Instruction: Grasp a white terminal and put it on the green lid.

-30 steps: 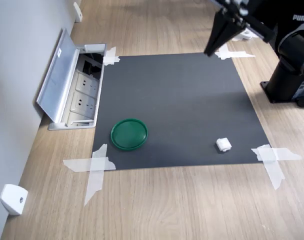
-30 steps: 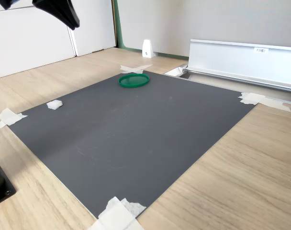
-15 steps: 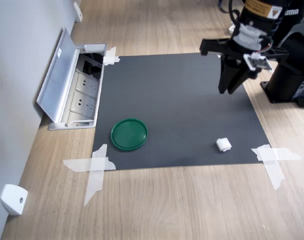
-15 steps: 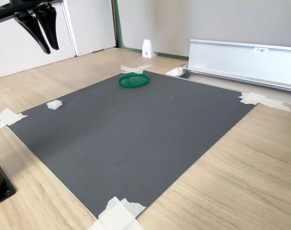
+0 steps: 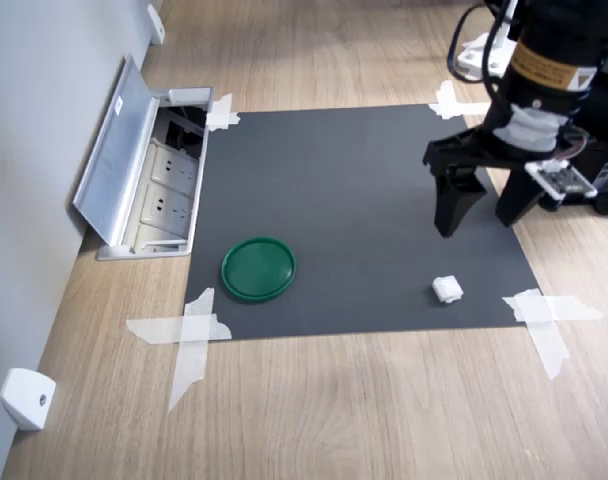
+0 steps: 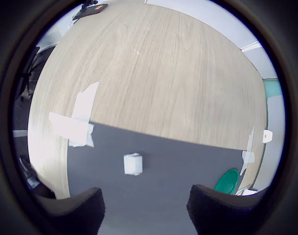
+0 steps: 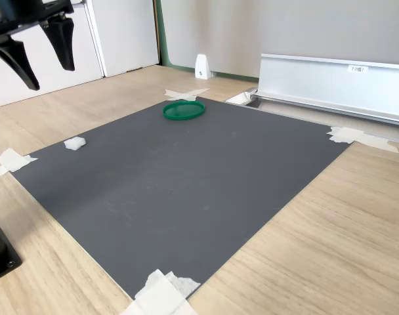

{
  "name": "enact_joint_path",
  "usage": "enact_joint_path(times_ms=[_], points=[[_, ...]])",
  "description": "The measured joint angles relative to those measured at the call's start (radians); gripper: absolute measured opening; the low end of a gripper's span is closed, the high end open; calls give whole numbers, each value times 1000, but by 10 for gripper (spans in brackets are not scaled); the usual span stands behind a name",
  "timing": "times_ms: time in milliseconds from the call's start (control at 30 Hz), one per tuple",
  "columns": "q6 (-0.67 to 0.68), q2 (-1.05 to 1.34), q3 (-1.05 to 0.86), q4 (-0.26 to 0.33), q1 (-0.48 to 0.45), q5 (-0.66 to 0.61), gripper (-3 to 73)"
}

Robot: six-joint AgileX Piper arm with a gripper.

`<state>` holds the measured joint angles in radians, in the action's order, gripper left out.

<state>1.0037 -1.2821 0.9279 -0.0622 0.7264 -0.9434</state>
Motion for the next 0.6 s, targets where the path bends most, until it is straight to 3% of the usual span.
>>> enact_joint_path(times_ms=[600], points=[[2, -187, -115, -8, 0, 189, 714]])
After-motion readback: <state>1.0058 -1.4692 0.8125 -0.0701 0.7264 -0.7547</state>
